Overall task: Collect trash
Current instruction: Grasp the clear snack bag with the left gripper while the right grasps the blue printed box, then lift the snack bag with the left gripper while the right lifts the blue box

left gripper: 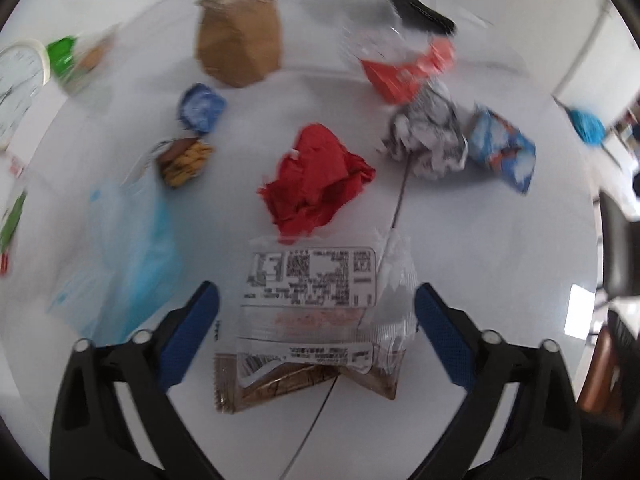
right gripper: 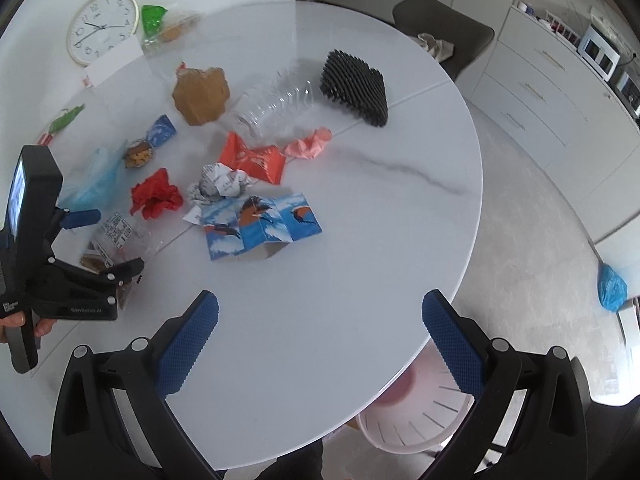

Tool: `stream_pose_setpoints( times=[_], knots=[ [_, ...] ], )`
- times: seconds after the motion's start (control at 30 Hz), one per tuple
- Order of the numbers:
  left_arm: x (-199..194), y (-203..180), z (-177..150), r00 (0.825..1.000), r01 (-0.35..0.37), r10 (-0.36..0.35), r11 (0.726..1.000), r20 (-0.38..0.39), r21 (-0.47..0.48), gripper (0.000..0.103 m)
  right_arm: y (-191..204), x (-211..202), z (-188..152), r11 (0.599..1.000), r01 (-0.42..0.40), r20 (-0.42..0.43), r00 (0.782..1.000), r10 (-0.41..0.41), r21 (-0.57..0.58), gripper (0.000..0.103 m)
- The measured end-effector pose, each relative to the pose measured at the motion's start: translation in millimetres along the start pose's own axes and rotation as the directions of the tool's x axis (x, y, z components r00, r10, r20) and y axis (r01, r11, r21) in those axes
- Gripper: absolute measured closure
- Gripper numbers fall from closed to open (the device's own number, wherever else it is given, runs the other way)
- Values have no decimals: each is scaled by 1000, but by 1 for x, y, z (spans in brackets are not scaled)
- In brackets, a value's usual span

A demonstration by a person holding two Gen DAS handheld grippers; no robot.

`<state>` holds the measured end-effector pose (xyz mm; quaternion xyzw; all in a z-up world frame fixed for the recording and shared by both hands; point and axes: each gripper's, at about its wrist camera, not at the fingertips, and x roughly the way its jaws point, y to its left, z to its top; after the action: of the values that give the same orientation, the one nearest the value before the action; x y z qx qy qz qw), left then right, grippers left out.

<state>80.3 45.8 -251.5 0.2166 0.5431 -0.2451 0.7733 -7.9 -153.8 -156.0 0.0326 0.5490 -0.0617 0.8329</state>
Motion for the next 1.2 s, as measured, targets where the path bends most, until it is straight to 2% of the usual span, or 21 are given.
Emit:
stream_pose_setpoints(
  times=[0.03, 0.1, 0.13, 0.3, 0.4, 0.43, 0.5, 0.6, 0.67, 0.73, 0.87, 0.9, 0.93, 0.97, 1.03, 1.07, 1.1, 1.13, 1.2],
  knots=[
    [1, -2, 0, 1000, -8, 8, 1000, 12, 24, 14, 0, 2, 1, 1000, 0, -3, 1000, 0, 4, 2],
    [0, -3, -1, 1000, -16, 14, 999, 26, 44, 31, 0, 7, 4, 1000, -7, -16, 1000, 7, 22, 2],
    [-1, -2, 0, 999, -30, 28, 998, 31, 46, 33, 0, 10, 5, 999, -11, -23, 1000, 11, 31, 2],
    [-8, 8, 1, 998, -4, 4, 1000, 57, -5, 56, 5, 30, 18, 992, -54, -66, 996, 62, 114, 2],
    [-20, 12, -7, 994, 3, -1, 1000, 109, -23, 62, 5, 40, 28, 974, -71, -68, 994, 87, 216, 2],
    [-24, 12, -10, 991, -5, 9, 1000, 136, -26, 62, 3, 43, 31, 962, -82, -69, 992, 104, 261, 2],
    [-30, 11, -16, 986, -20, 24, 999, 162, -27, 63, -4, 52, 38, 910, -114, -67, 986, 153, 399, 2],
    [-40, 9, -27, 981, -22, 28, 999, 191, -32, 63, -13, 69, 44, 827, -97, -94, 979, 178, 554, 2],
    [-46, 10, -31, 978, -10, 17, 999, 209, -36, 63, -15, 80, 47, 785, -75, -109, 978, 179, 615, 10],
    [-51, 10, -35, 975, -2, 10, 999, 222, -37, 63, -14, 92, 50, 763, -46, -141, 974, 178, 644, 15],
    [-56, 11, -38, 973, 4, 2, 1000, 231, -25, 66, -9, 109, 50, 740, -26, -190, 960, 206, 672, 33],
    [-58, 11, -38, 972, 3, 2, 1000, 236, -19, 68, -8, 112, 49, 733, -28, -194, 957, 217, 679, 35],
    [-59, 11, -38, 971, 0, 3, 1000, 239, -15, 72, -6, 113, 48, 731, -37, -191, 955, 226, 681, 44],
    [-60, 11, -38, 971, -1, 4, 1000, 239, -11, 81, -7, 114, 48, 731, -42, -186, 955, 229, 681, 47],
    [-61, 13, -36, 971, 8, -5, 1000, 239, -11, 82, -7, 112, 46, 732, -51, -171, 959, 226, 679, 47],
    [-60, 14, -36, 971, 13, -9, 1000, 239, -16, 82, -8, 111, 45, 731, -60, -165, 959, 232, 680, 59],
    [-59, 15, -36, 971, 12, -7, 1000, 239, -19, 82, -9, 111, 45, 728, -67, -160, 958, 238, 682, 82],
    [-57, 16, -36, 972, 7, -1, 1000, 236, -22, 82, -11, 111, 44, 725, -72, -158, 957, 243, 684, 95],
    [-55, 16, -37, 972, -3, 9, 1000, 233, -25, 82, -14, 111, 44, 720, -85, -157, 952, 263, 689, 95]
  ],
)
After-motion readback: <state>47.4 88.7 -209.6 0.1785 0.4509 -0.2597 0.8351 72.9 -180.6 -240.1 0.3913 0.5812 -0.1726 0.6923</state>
